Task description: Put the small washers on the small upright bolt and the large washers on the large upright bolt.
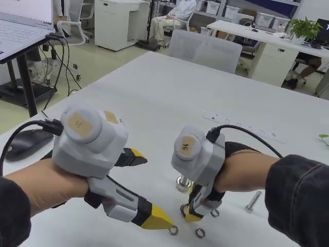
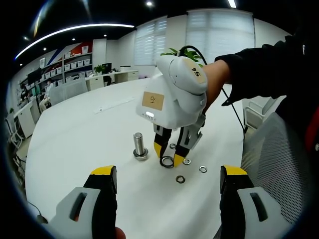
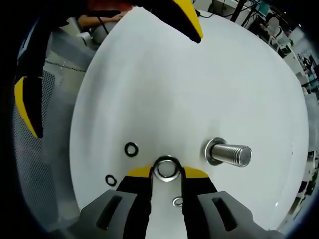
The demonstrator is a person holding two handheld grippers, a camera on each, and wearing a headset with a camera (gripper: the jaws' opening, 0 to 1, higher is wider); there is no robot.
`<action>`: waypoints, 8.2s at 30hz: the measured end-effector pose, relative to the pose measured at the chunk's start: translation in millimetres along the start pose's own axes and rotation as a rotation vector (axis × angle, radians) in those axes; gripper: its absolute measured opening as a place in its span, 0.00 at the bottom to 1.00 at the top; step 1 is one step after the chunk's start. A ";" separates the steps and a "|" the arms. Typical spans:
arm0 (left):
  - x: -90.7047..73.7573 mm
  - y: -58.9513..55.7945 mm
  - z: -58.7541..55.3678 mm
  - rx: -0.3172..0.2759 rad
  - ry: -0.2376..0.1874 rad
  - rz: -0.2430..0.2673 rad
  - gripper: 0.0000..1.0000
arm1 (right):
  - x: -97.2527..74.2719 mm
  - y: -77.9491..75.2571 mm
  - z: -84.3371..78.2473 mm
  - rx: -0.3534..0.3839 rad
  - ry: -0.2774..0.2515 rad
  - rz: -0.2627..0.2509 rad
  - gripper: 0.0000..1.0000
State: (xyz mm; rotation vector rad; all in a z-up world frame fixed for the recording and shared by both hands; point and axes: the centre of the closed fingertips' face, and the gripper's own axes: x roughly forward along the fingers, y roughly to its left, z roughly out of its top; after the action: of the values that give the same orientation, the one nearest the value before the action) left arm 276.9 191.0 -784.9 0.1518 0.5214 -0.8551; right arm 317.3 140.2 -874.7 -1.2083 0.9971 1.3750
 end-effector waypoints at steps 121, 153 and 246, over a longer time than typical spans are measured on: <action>1.5 0.5 -2.9 -0.004 0.004 -0.008 0.85 | -58.7 -61.0 26.7 0.018 -0.063 -0.062 0.23; 0.7 0.9 -3.3 -0.005 0.001 -0.005 0.85 | -44.1 -63.2 25.9 0.020 -0.040 -0.037 0.23; 0.8 0.1 -7.3 -0.008 0.013 -0.011 0.84 | -3.9 -64.0 21.1 0.039 -0.015 -0.017 0.27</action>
State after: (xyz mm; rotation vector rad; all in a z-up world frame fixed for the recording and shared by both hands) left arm 274.7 193.0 -791.6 0.1472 0.5383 -0.8632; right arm 377.3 169.7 -865.3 -1.1736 0.9958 1.3438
